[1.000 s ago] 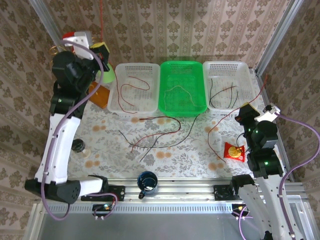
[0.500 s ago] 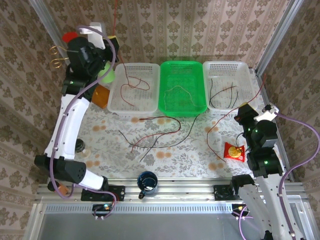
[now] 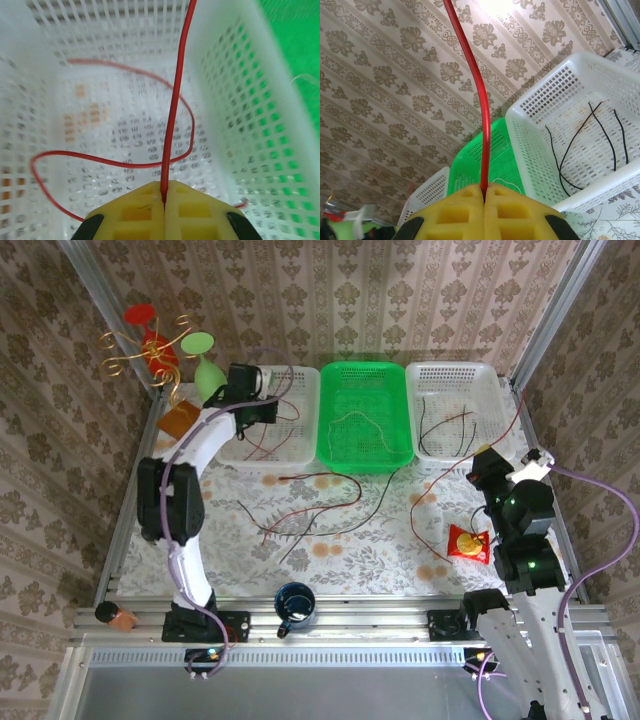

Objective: Untangle the cables

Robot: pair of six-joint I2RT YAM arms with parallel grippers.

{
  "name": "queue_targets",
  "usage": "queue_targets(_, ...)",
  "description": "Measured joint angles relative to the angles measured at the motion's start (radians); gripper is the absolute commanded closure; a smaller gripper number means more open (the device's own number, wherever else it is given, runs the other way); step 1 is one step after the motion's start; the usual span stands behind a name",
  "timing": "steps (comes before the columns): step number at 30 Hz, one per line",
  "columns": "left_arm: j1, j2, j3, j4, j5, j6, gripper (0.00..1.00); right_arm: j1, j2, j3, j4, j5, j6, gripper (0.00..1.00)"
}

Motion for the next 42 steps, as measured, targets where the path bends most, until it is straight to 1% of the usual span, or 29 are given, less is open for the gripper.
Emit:
queue_targets(5, -0.016, 0.142, 0.139, -0.155, 0.010, 0.014, 1.00, 0.000, -0.010, 0.000, -0.001, 0.000, 0.003, 1.00)
queue_targets(10, -0.023, 0.235, 0.254, -0.264, 0.042, 0.014, 1.00, 0.000, -0.019, 0.000, -0.009, -0.005, 0.003, 1.00)
queue_targets(15, -0.023, 0.282, 0.277, -0.323, 0.053, 0.013, 1.00, 0.000, -0.024, 0.000, -0.023, -0.023, 0.003, 1.00)
queue_targets(19, -0.022, 0.304, 0.278, -0.340, 0.061, 0.009, 1.00, 0.000, -0.025, 0.000, -0.025, -0.023, 0.003, 1.00)
queue_targets(21, -0.022, 0.317, 0.284, -0.354, 0.068, 0.006, 0.89, 0.000, -0.025, 0.000, -0.025, -0.024, 0.003, 1.00)
queue_targets(23, -0.022, 0.328, 0.297, -0.373, 0.072, -0.001, 0.73, 0.000, -0.025, 0.000, -0.026, -0.027, 0.003, 1.00)
queue_targets(25, -0.022, 0.325, 0.297, -0.381, 0.071, 0.000, 0.60, 0.000, -0.025, 0.000, -0.026, -0.030, 0.003, 1.00)
queue_targets(27, -0.022, 0.315, 0.297, -0.381, 0.066, -0.002, 0.54, 0.000, -0.025, 0.000, -0.027, -0.032, 0.003, 1.00)
queue_targets(29, -0.022, 0.293, 0.297, -0.381, 0.060, -0.002, 0.49, 0.000, -0.025, 0.000, -0.027, -0.039, 0.003, 1.00)
queue_targets(33, -0.022, 0.207, 0.297, -0.381, 0.046, -0.002, 0.45, 0.000, -0.024, 0.009, -0.030, -0.052, 0.003, 1.00)
queue_targets(39, -0.022, 0.020, 0.289, -0.360, 0.045, -0.002, 0.42, 0.000, 0.003, 0.066, -0.028, -0.086, 0.011, 1.00)
queue_targets(42, -0.023, -0.081, 0.240, -0.326, 0.049, -0.007, 0.41, 0.000, 0.042, 0.117, -0.021, -0.114, 0.034, 1.00)
